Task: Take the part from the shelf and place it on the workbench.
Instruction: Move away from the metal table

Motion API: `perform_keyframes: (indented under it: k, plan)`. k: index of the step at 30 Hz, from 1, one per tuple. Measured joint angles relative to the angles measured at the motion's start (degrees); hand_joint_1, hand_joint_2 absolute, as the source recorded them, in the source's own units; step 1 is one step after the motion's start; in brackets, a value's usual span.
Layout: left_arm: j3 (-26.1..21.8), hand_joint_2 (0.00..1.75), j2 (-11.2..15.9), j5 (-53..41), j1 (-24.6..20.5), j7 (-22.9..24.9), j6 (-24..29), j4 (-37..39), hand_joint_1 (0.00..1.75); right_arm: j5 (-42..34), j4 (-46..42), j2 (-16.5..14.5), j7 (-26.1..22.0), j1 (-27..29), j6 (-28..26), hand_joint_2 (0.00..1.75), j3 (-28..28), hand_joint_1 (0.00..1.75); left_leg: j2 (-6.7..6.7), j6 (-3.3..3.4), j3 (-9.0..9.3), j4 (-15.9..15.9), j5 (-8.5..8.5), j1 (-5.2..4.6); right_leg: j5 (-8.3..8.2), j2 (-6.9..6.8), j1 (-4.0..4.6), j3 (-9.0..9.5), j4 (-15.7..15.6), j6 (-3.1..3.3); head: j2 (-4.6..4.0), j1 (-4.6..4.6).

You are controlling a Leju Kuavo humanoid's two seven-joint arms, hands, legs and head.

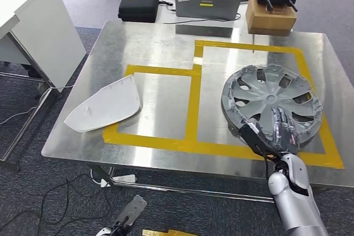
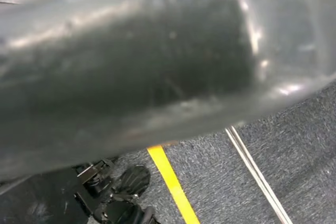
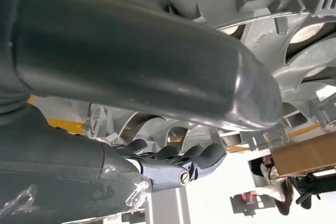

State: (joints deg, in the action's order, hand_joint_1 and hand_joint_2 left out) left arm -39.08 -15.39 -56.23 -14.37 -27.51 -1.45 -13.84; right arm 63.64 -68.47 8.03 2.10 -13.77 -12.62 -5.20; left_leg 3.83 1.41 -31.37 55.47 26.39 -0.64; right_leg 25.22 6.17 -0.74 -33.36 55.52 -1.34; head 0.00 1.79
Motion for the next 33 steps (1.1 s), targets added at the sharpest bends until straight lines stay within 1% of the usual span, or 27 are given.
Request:
perform_keyframes:
  k: [6,8,9,12,13,14,15,16,17,18,19,20,21,22,23,24,25,26,28,29,30,31,32,33]
  plan:
    - [0.00,0.00,0.07,0.26,0.01,-0.28,0.15,0.00,0.00,-3.70,-0.28,-0.01,-0.75,-0.04,0.94,0.00,0.02,0.00,0.00,0.00,0.00,0.00,0.00,0.00,0.00,0.00,0.00,0.00,0.00,0.00,0.00,-0.01]
    - [-0.01,0.00,0.11,0.68,0.02,-0.50,0.15,0.00,0.00,-5.21,-1.06,-0.14,-1.78,0.37,0.71,0.00,0.03,0.00,0.01,0.01,0.00,0.02,0.01,-0.01,0.00,0.00,-0.02,0.01,-0.01,-0.01,0.00,0.00]
    - [-0.02,0.00,0.14,1.04,0.05,-0.66,0.13,0.00,0.00,-6.08,-1.93,-0.40,-2.60,0.93,0.28,0.00,0.07,0.00,0.02,0.13,-0.03,0.17,0.05,-0.05,-0.03,0.01,-0.08,0.01,-0.06,-0.10,0.00,-0.01]
    - [-0.10,0.00,0.31,2.40,0.18,-1.26,0.16,0.00,0.00,-7.33,-6.97,-2.04,-5.27,5.05,-2.70,0.00,0.50,0.00,0.03,0.66,-0.10,0.58,0.13,-0.17,-0.12,0.13,-0.26,0.03,-0.22,-0.58,0.00,-0.03]
    - [-0.15,0.00,0.34,2.87,0.25,-1.52,0.22,0.00,0.00,-7.03,-9.52,-2.80,-6.08,7.31,-4.31,0.00,0.87,0.00,-0.09,0.83,0.06,0.19,-0.10,0.07,-0.09,0.22,-0.17,0.05,-0.25,-0.71,0.00,-0.04]
    - [-0.20,0.00,0.37,3.35,0.35,-1.80,0.31,0.00,0.00,-6.38,-12.26,-3.69,-6.81,9.91,-6.19,0.00,1.37,0.00,-0.27,1.00,0.30,-0.34,-0.42,0.30,0.29,-0.32,0.00,-0.15,-0.01,-0.81,0.00,-0.01]
    - [-0.28,0.00,0.40,3.81,0.46,-2.08,0.38,0.00,0.00,-5.53,-15.04,-4.66,-7.35,12.52,-8.02,0.00,2.06,0.00,-0.55,1.17,0.54,-0.88,-0.75,0.57,1.21,-1.33,0.17,-0.70,1.06,-0.95,0.00,0.17]
    - [-0.40,0.00,0.43,4.21,0.63,-2.32,0.43,0.00,0.00,-4.67,-17.59,-5.63,-7.74,14.95,-9.55,0.00,2.85,0.00,-0.95,1.28,0.74,-1.37,-0.99,0.82,2.77,-2.67,0.28,-1.77,3.34,-1.07,0.00,0.40]
    - [-0.53,0.00,0.51,4.48,0.87,-2.50,0.46,0.00,0.00,-3.95,-19.68,-6.48,-7.95,17.09,-10.62,0.00,3.63,0.00,-1.36,1.31,0.79,-1.50,-1.04,0.84,4.74,-4.17,0.22,-3.44,6.87,-1.27,0.00,0.60]
    - [-0.70,0.00,0.62,4.62,1.14,-2.59,0.47,0.00,0.00,-3.46,-21.44,-7.16,-8.00,18.85,-11.26,0.00,4.32,0.00,-1.82,1.29,0.73,-1.48,-1.02,0.85,6.65,-5.08,0.02,-5.33,11.03,-1.54,0.00,0.79]
    - [-0.88,0.00,0.73,4.70,1.44,-2.63,0.48,0.00,0.00,-3.20,-22.80,-7.65,-8.01,20.30,-11.56,0.00,4.82,0.00,-2.27,1.23,0.63,-1.43,-0.97,0.86,7.90,-5.56,-0.22,-6.94,14.48,-1.82,0.00,0.80]
    - [-1.04,0.00,0.83,4.74,1.69,-2.64,0.49,0.00,0.00,-3.07,-23.92,-7.99,-7.93,21.45,-11.68,0.00,5.14,0.00,-2.68,1.11,0.55,-1.36,-0.92,0.90,8.17,-5.79,-0.47,-7.66,16.16,-2.09,0.00,0.79]
    - [-1.20,0.00,0.89,4.78,1.85,-2.65,0.49,0.00,0.00,-3.02,-24.82,-8.25,-7.85,22.26,-11.76,0.00,5.33,0.00,-3.01,0.93,0.47,-1.24,-0.85,0.98,7.35,-5.92,-0.70,-7.14,15.45,-2.35,0.00,0.81]
    - [-1.32,0.00,0.91,4.81,1.93,-2.66,0.49,0.00,0.00,-3.01,-25.56,-8.41,-7.78,22.78,-11.75,0.00,5.44,0.00,-3.24,0.66,0.40,-1.02,-0.74,1.10,5.66,-6.08,-0.92,-5.31,12.35,-2.58,0.00,0.81]
    - [-1.41,0.00,0.92,4.89,1.94,-2.66,0.50,0.00,0.00,-3.02,-26.25,-8.57,-7.77,23.12,-11.76,0.00,5.51,0.00,-3.41,0.28,0.32,-0.65,-0.57,1.19,4.08,-6.25,-1.14,-2.79,8.00,-2.83,0.00,0.83]
    - [-1.50,0.00,0.97,5.05,1.91,-2.69,0.56,0.00,0.00,-2.95,-26.89,-8.76,-7.95,23.47,-11.87,0.00,5.61,0.00,-3.50,-0.18,0.18,-0.18,-0.35,1.18,2.97,-6.25,-1.21,-0.50,4.30,-2.81,0.00,0.86]
    - [-1.59,0.00,1.02,5.33,1.88,-2.77,0.68,0.00,0.00,-2.73,-27.67,-9.01,-8.28,24.11,-12.23,0.00,5.72,0.00,-3.54,-0.62,0.01,0.27,-0.19,1.12,2.40,-6.21,-1.22,1.07,1.82,-2.59,0.00,0.81]
    - [-1.71,0.00,1.10,5.74,1.91,-2.88,0.84,0.00,0.00,-2.38,-28.57,-9.37,-8.81,25.17,-12.92,0.00,5.93,0.00,-3.55,-1.04,-0.14,0.63,-0.13,1.05,2.39,-6.11,-1.14,1.71,0.90,-2.25,0.00,0.74]
    - [-2.18,0.00,1.29,6.81,2.23,-3.24,1.29,0.00,0.00,-1.47,-31.08,-10.52,-10.31,28.75,-15.51,0.00,6.76,0.00,-3.48,-1.70,-0.34,0.89,-0.27,1.10,2.25,-5.99,-0.93,1.50,1.40,-1.35,0.00,0.59]
    - [-2.55,0.00,1.40,7.38,2.48,-3.44,1.52,0.00,0.00,-1.16,-32.51,-11.24,-11.14,30.93,-17.14,0.00,7.32,0.00,-3.48,-2.01,-0.47,1.08,0.03,1.22,2.08,-6.07,-0.91,1.30,1.49,-0.92,0.00,0.58]
    - [-2.93,0.00,1.55,7.90,2.74,-3.64,1.76,0.00,0.00,-0.95,-33.99,-12.05,-11.98,33.13,-18.85,0.00,7.93,0.00,-3.49,-2.29,-0.79,1.82,1.03,1.30,1.85,-6.13,-0.92,1.05,1.52,-0.45,0.00,0.48]
    - [-3.29,0.00,1.70,8.38,2.95,-3.81,1.98,0.00,0.00,-0.85,-35.36,-12.87,-12.78,35.32,-20.46,0.00,8.48,0.00,-3.51,-2.54,-1.49,3.62,2.84,1.35,1.57,-6.20,-0.94,0.73,1.47,0.04,0.00,0.31]
    - [-3.67,0.00,1.84,8.84,3.14,-3.98,2.20,0.00,0.00,-0.82,-36.57,-13.72,-13.54,37.48,-21.86,0.00,9.00,0.00,-3.55,-2.72,-2.59,6.62,5.31,1.39,1.30,-6.26,-0.87,0.31,1.45,0.46,0.00,0.12]
    - [-4.08,0.00,2.00,9.32,3.33,-4.16,2.42,0.00,0.00,-0.94,-37.53,-14.60,-14.35,39.56,-23.00,0.00,9.46,0.00,-3.56,-2.81,-3.91,10.48,7.89,1.39,1.02,-6.30,-0.73,-0.16,1.47,0.77,0.00,-0.05]
